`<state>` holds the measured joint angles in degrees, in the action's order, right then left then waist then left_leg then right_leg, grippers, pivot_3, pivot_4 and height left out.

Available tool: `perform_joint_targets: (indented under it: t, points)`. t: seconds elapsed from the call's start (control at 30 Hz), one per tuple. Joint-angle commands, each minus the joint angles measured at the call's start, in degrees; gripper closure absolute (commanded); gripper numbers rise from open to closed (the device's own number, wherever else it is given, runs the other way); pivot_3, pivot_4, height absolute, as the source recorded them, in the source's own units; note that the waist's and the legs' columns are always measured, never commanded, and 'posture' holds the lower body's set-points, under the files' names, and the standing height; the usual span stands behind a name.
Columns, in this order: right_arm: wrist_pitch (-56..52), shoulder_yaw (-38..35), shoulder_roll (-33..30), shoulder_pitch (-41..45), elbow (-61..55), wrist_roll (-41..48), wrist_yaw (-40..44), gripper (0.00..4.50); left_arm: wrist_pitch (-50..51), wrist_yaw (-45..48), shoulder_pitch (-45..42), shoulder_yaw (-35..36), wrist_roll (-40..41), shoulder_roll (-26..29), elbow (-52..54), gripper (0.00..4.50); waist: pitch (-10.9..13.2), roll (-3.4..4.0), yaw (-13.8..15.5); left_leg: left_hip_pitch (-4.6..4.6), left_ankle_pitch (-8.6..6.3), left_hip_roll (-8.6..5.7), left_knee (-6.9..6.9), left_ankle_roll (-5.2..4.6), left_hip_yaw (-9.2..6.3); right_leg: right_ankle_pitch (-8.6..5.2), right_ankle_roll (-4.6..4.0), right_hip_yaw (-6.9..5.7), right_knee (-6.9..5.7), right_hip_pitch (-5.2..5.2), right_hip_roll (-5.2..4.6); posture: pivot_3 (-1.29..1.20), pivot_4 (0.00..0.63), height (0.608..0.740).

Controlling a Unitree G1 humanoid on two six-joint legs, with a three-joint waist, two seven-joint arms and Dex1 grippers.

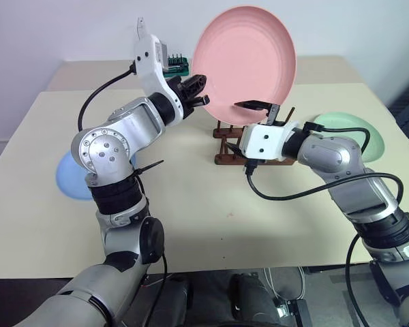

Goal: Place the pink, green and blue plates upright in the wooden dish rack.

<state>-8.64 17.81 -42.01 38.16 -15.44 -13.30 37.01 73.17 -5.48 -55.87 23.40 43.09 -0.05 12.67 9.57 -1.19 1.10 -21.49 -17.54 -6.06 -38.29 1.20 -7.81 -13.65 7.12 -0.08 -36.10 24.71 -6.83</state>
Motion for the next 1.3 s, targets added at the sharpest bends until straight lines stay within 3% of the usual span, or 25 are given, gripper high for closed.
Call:
perform_joint_targets:
  t: [0.03, 0.13, 0.37, 0.43, 0.57, 0.67, 0.77, 0.9, 0.97, 1.03, 1.13, 1.3]
  points:
    - [3.6, 0.0, 0.5, 1.3, 0.9, -4.6, -1.4, 0.0, 0.5, -1.2, -1.4, 1.3, 3.0, -0.5, 2.9, 4.48, 0.0, 0.0, -0.4, 0.0, 0.0, 0.0, 0.0, 0.0, 0.0, 0.0, 0.0, 0.0, 0.0, 0.0, 0.0, 0.0, 0.15, 0.74]
    - [5.0, -0.2, 1.1, 0.9, 1.6, -7.2, -1.5, 0.89, 0.7, -1.9, -1.2, 1.6, 3.9, -0.2, 3.0, 4.5, 0.0, 0.0, -0.4, 0.0, 0.0, 0.0, 0.01, 0.0, 0.0, 0.0, 0.0, 0.0, 0.01, 0.0, 0.0, 0.0, 0.15, 0.74]
    - [6.8, -1.0, 1.4, -0.4, 2.3, -12.2, -2.3, 4.35, 0.1, -3.6, -0.7, 2.9, 5.5, -0.4, 2.5, 4.5, 0.0, 0.0, -0.4, 0.0, 0.0, -0.01, 0.01, 0.0, 0.0, 0.0, 0.0, 0.0, 0.01, 0.0, 0.0, 0.0, 0.15, 0.74]
    - [7.3, -1.3, 1.5, -0.5, 2.5, -13.4, -3.1, 4.44, -0.9, -4.0, -0.9, 4.0, 7.0, -1.6, 2.5, 4.5, 0.0, 0.0, -0.3, 0.0, 0.0, -0.01, 0.02, 0.0, -0.01, 0.0, 0.0, 0.0, 0.02, 0.0, 0.01, 0.0, 0.15, 0.74]
    - [8.4, -2.2, 1.2, -0.9, 2.7, -14.5, -3.7, 4.5, -11.8, -6.8, -3.8, 9.3, 8.9, -4.5, 1.4, 2.89, 0.0, 0.0, -0.3, 0.0, 0.0, -0.01, 0.01, 0.0, -0.01, 0.0, 0.0, 0.01, 0.03, -0.01, 0.0, 0.0, 0.15, 0.74]
    - [8.3, -5.3, 0.9, -1.8, 2.6, -13.1, -4.9, 4.5, -22.9, -9.3, -5.9, 12.7, 5.3, -2.0, -2.3, 1.44, 0.0, -0.01, -0.3, 0.0, 0.01, 0.0, 0.01, 0.02, 0.0, 0.0, 0.0, 0.0, 0.04, -0.01, 0.01, 0.0, 0.15, 0.74]
    - [4.6, -13.5, 1.3, -3.3, 0.6, -4.4, -3.3, 4.5, -29.7, -3.5, -2.2, 6.2, -6.3, 10.4, -7.9, 1.44, 0.0, 0.09, -0.8, 0.11, 0.01, 0.0, 0.16, 0.02, 0.13, 0.0, 0.0, 0.11, 0.04, 0.03, 0.02, 0.0, 0.15, 0.74]
    - [-7.9, -25.1, 4.1, -4.2, -5.3, 13.7, 1.5, 4.5, -35.1, 9.7, 5.9, -4.5, -13.8, 21.2, -11.3, 1.44, 0.0, 0.09, -0.8, 0.07, 0.01, 0.0, 0.2, 0.02, 0.08, 0.0, -0.02, 0.17, 0.03, 0.1, 0.06, 0.0, 0.15, 0.74]
    - [-22.9, -35.7, 7.7, -1.0, -9.2, 31.3, -0.1, 4.5, -36.8, 21.6, 13.8, -13.5, -15.4, 25.9, -7.2, 1.44, 0.0, 0.07, -0.5, 0.01, 0.01, -0.03, 0.14, 0.01, -0.01, 0.01, -0.02, 0.15, 0.06, 0.07, 0.04, 0.0, 0.15, 0.74]
    - [-33.9, -44.0, 9.4, 1.3, -11.9, 47.0, -2.0, 4.5, -37.8, 30.3, 19.9, -19.4, -15.3, 28.5, -3.6, 1.44, 0.0, 0.14, -0.3, 0.0, 0.0, -0.08, 0.12, -0.02, -0.04, 0.03, -0.05, 0.16, 0.06, 0.03, -0.02, 0.0, 0.15, 0.74]
    - [-42.8, -51.5, 9.1, 2.7, -11.6, 63.3, -6.3, 4.5, -37.6, 37.1, 24.4, -22.1, -13.3, 29.5, -0.7, 1.44, 0.0, 0.14, -0.3, -0.02, -0.02, -0.08, 0.1, -0.06, -0.17, 0.04, -0.09, 0.15, 0.14, -0.04, -0.03, 0.0, 0.15, 0.74]
    - [-50.1, -54.6, 7.0, -0.3, -7.2, 74.8, -11.0, 4.5, -36.3, 52.5, 31.7, -28.9, -9.9, 33.8, 5.0, 1.44, 0.0, 0.38, -0.9, 0.05, -0.03, 0.01, 0.19, -0.07, -0.05, 0.03, -0.1, 0.17, 0.1, -0.01, -0.01, 0.0, 0.15, 0.74]
